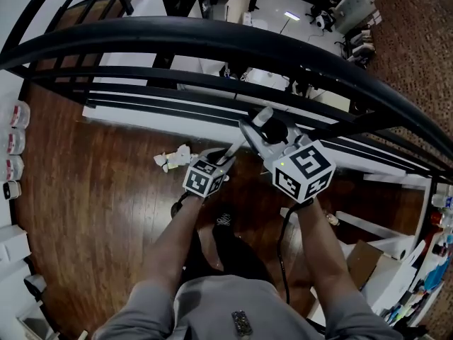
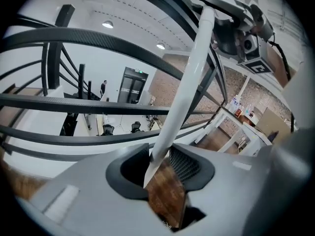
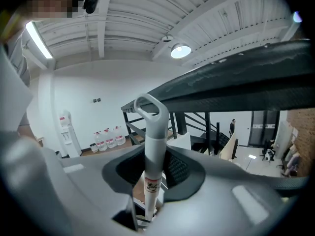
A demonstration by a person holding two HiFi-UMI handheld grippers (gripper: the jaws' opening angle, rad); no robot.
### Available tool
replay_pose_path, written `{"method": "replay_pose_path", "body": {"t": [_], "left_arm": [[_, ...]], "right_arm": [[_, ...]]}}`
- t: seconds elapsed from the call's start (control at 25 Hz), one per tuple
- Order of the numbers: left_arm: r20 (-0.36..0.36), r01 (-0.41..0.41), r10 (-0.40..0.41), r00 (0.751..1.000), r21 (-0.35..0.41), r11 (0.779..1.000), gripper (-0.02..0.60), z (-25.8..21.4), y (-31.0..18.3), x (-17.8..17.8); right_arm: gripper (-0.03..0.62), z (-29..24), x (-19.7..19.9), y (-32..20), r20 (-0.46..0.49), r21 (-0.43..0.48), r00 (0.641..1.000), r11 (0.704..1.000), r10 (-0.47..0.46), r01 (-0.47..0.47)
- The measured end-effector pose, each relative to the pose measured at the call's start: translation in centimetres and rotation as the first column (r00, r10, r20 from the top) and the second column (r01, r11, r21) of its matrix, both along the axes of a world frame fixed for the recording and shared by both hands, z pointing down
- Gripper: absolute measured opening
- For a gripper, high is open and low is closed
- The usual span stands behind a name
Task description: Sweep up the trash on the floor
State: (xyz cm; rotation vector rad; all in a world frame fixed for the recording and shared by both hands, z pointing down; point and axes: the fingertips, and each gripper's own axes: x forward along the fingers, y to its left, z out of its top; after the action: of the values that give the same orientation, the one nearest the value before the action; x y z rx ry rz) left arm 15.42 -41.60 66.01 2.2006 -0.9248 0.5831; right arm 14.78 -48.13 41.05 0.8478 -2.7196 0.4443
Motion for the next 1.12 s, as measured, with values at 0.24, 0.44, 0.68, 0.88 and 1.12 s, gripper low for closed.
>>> {"method": "replay_pose_path", "body": {"t": [0.24,0.44,0.68,0.88,1.12], "left_arm": [[-0.051,0.014,-0.014,0.999,-0.013,1.000,0.130,3.3,-1.3,3.5],[-0.068,0.055,-0.054,0.996,0.006,0.998,0.130,4.0,-3.5,4.4],[-0.028,0.121,-0.120,0.992,0.006,0.993,0.129,4.4,-5.3,3.8],[-0.020,0.150,-0.150,0.989,0.010,0.989,0.126,4.8,-7.6,3.3],[-0.007,0.191,-0.191,0.982,0.000,0.982,0.127,5.4,-9.5,3.4]], "right_arm": [[0.089,3.3,2.0,-1.2,-0.038,0.013,0.999,1.000,0.001,-0.001],[0.091,3.7,3.1,-3.6,-0.037,0.064,0.998,0.997,0.055,-0.053],[0.215,4.3,5.1,-4.4,-0.018,0.066,0.988,0.987,0.150,-0.149],[0.213,5.3,7.6,-3.6,-0.014,0.038,0.970,0.969,0.243,-0.242],[0.176,5.9,8.4,-1.3,0.007,0.005,0.967,0.967,0.256,-0.256]]}}
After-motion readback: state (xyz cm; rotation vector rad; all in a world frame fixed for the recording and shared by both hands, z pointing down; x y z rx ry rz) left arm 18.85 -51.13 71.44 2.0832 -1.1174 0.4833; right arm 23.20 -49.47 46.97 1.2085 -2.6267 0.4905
